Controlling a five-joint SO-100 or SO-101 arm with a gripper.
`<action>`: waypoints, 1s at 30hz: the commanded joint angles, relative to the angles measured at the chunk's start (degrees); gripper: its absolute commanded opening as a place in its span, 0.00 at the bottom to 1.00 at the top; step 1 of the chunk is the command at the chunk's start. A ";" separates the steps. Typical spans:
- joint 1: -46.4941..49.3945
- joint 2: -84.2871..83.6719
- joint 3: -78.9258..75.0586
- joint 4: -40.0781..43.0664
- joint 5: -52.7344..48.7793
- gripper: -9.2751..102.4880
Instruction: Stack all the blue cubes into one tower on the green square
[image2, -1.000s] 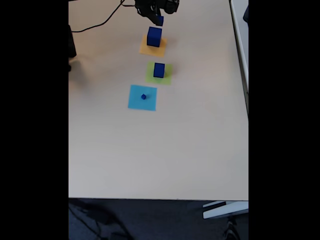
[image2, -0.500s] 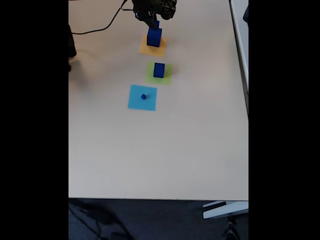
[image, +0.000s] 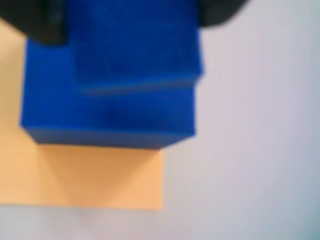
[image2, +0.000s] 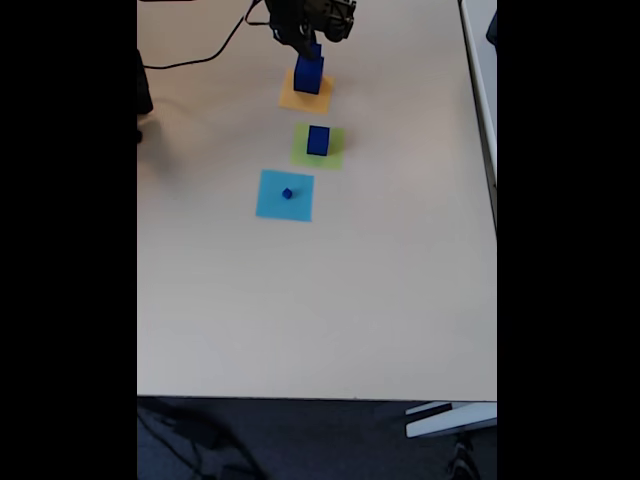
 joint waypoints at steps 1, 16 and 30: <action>0.09 0.79 0.44 -0.97 0.00 0.10; 0.88 1.05 1.23 -0.44 -2.64 0.10; 0.44 0.44 1.41 -1.32 -1.85 0.13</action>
